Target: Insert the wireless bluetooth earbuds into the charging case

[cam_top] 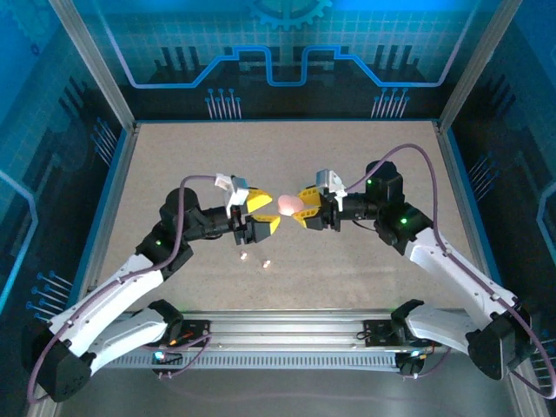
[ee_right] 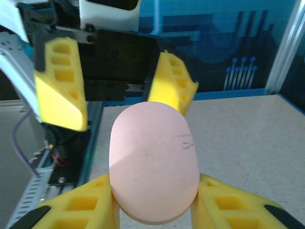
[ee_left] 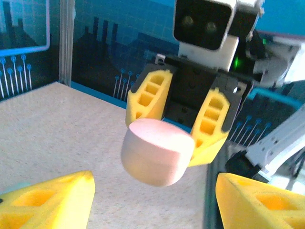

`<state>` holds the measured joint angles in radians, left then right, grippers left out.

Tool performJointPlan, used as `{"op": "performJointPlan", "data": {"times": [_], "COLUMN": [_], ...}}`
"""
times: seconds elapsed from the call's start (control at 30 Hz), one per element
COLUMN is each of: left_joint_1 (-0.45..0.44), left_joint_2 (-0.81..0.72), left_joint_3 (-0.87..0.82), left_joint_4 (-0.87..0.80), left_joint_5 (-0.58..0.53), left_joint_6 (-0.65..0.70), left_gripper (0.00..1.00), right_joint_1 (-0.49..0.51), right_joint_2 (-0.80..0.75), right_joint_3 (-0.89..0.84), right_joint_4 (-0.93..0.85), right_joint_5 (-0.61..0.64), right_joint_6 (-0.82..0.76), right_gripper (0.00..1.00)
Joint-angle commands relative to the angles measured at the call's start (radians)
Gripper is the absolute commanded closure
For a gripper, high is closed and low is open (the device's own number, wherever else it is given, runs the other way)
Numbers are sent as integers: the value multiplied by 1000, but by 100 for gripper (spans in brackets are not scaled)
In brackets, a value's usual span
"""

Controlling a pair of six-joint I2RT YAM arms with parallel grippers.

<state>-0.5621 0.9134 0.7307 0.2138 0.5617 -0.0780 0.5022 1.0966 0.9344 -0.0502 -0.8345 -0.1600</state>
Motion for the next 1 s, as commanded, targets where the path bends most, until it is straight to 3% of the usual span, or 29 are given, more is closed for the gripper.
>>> {"op": "performJointPlan", "data": {"times": [0.0,0.17,0.97], "left_joint_1": [-3,-22,-68], "left_joint_2": [-11,-6,69], "left_joint_3": [2,-9,76], "left_joint_4": [-37,33,-28], "left_joint_5": [53,69,97], "left_joint_6": [231,218,174], "left_gripper": [31,32,41], "right_joint_1": [-12,-10,13], "right_joint_2": [15,34,34], "right_joint_3": [54,64,30], "right_joint_4": [-94,-68,-12], "right_joint_5": [-118,-133,-89], "right_joint_6": [-19,12,3], "right_gripper": [63,63,63]}}
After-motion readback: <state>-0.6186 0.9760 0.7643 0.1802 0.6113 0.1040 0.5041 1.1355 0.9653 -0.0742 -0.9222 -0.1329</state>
